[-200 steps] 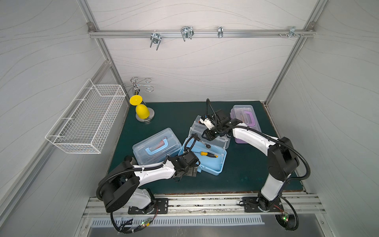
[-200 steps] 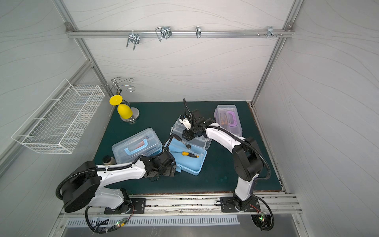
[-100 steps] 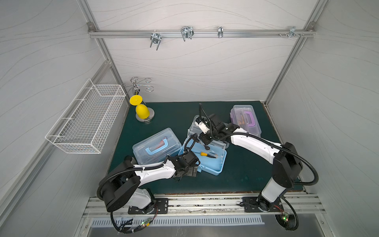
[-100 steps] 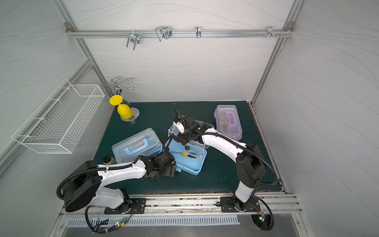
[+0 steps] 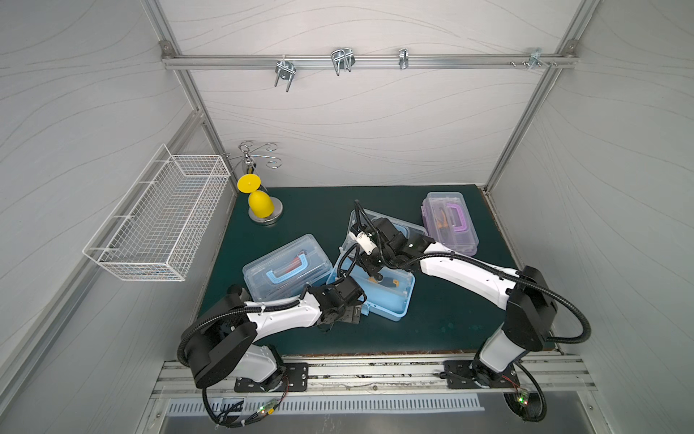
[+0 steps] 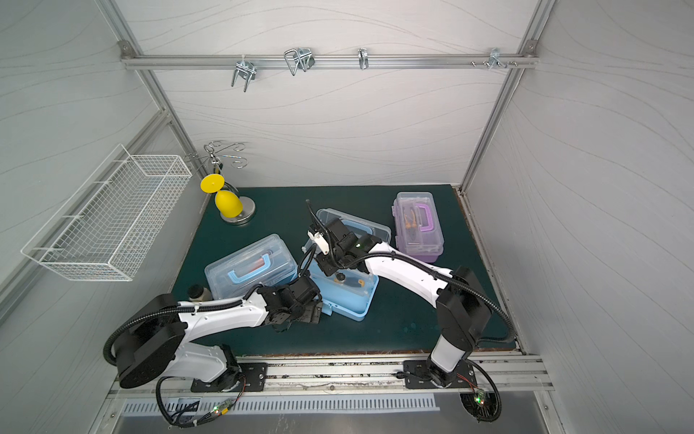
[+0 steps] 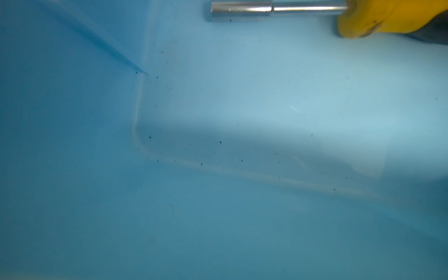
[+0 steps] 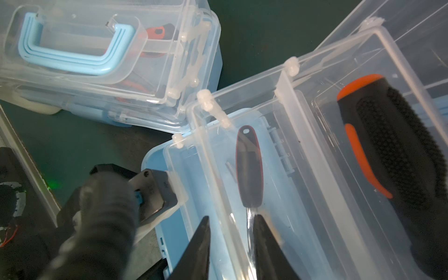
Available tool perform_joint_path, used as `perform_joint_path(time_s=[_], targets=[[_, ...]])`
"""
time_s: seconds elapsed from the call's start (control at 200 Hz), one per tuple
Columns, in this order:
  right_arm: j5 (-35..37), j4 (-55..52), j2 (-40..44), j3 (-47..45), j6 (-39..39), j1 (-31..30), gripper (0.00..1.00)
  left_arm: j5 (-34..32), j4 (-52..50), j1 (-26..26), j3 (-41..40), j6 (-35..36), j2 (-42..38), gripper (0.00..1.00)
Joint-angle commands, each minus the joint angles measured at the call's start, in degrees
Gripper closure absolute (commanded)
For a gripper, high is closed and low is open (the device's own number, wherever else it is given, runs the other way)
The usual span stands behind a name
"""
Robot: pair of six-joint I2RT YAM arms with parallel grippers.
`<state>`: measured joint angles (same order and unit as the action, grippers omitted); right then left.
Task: Close toolboxes
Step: Close the toolbox lid.
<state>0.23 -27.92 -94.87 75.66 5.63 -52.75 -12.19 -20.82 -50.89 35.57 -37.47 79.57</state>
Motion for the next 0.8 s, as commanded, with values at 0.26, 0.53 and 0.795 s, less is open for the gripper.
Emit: perform_joint_path(time_s=[0.26, 0.53, 0.795], targets=[[-5.29, -7.21, -1.81, -8.27, 11.01, -1.74, 0.63, -3.46, 5.92, 1.30, 1.85, -1.90, -2.13, 0.01], [-3.49, -5.48, -0.52, -9.65, 14.08, -1.74, 0.62, -4.63, 5.03, 1.32, -0.31, -2.33, -7.06, 0.01], [-2.69, -4.55, -0.66, -10.34, 14.93, -1.74, 0.61, -5.35, 3.87, 1.28, -1.89, -2.77, -9.50, 0.01]])
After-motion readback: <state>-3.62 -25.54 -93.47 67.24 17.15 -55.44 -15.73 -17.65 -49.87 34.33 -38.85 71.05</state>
